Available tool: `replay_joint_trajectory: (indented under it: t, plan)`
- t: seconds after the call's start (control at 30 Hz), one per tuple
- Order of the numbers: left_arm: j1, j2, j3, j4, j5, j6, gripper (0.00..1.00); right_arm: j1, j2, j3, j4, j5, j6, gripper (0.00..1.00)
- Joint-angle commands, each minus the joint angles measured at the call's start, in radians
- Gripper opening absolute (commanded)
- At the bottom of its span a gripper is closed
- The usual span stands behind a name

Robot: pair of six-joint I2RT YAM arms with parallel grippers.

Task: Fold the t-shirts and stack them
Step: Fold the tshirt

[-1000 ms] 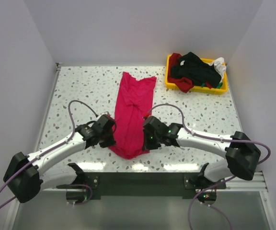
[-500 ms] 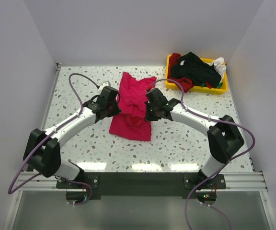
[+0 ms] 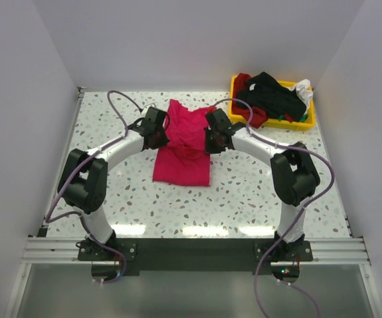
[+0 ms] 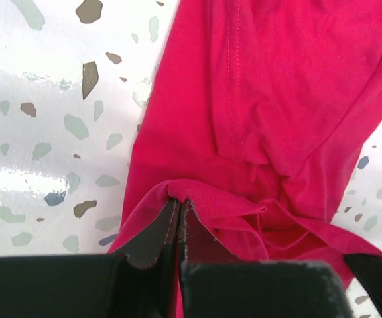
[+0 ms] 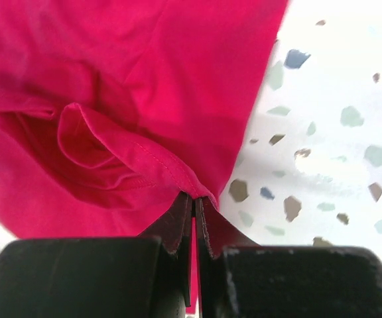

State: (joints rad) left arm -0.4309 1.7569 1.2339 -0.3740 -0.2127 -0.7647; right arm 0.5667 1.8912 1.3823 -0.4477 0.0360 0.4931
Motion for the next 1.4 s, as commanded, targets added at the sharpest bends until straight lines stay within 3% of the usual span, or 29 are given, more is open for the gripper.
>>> replay_joint_trajectory:
  t: [0.0, 0.03, 0.07, 0.1, 0.13, 0.2, 0.23, 0.33, 0.6, 0.83, 0.9, 1.03, 1.23, 1.37]
  plan:
    - [0.018, 0.033, 0.062, 0.032, -0.008, 0.028, 0.08, -0.034, 0.035, 0.063, 0.02, -0.021, -0.027, 0.0]
    - [0.023, 0.051, 0.071, 0.037, 0.004, 0.044, 0.23, -0.039, 0.057, 0.089, 0.008, -0.031, -0.039, 0.05]
    - [0.023, 0.059, 0.091, 0.027, 0.007, 0.054, 0.4, -0.044, 0.066, 0.102, 0.0, -0.034, -0.05, 0.24]
    - [0.023, 0.065, 0.101, 0.021, 0.007, 0.064, 0.72, -0.05, 0.071, 0.125, -0.009, -0.066, -0.057, 0.33]
    - [0.023, 0.059, 0.105, 0.02, 0.004, 0.068, 0.78, -0.053, 0.068, 0.133, -0.026, -0.079, -0.068, 0.51]
    - [0.023, 0.029, 0.101, 0.017, -0.002, 0.073, 0.93, -0.054, 0.048, 0.132, -0.039, -0.102, -0.085, 0.64]
    - [0.023, 0.013, 0.095, 0.017, -0.016, 0.074, 0.97, -0.053, 0.028, 0.118, -0.033, -0.114, -0.088, 0.78]
    - [0.024, -0.059, 0.029, -0.002, -0.043, 0.074, 1.0, -0.054, -0.058, 0.037, 0.001, -0.142, -0.094, 0.98]
    - [0.024, -0.273, -0.252, 0.012, 0.045, 0.07, 1.0, -0.022, -0.256, -0.305, 0.102, -0.306, 0.007, 0.99]
    - [0.024, -0.343, -0.464, 0.107, 0.148, 0.035, 1.0, 0.045, -0.274, -0.462, 0.228, -0.347, 0.133, 0.94]
    - [0.024, -0.335, -0.482, 0.133, 0.157, 0.028, 0.95, 0.047, -0.27, -0.488, 0.259, -0.335, 0.165, 0.88]
    - [0.024, -0.298, -0.499, 0.155, 0.173, 0.025, 0.85, 0.047, -0.251, -0.525, 0.325, -0.321, 0.206, 0.66]
    - [0.024, -0.251, -0.507, 0.184, 0.182, 0.021, 0.66, 0.047, -0.21, -0.522, 0.322, -0.268, 0.2, 0.56]
    - [0.024, -0.231, -0.525, 0.208, 0.203, 0.012, 0.46, 0.047, -0.195, -0.523, 0.33, -0.271, 0.208, 0.43]
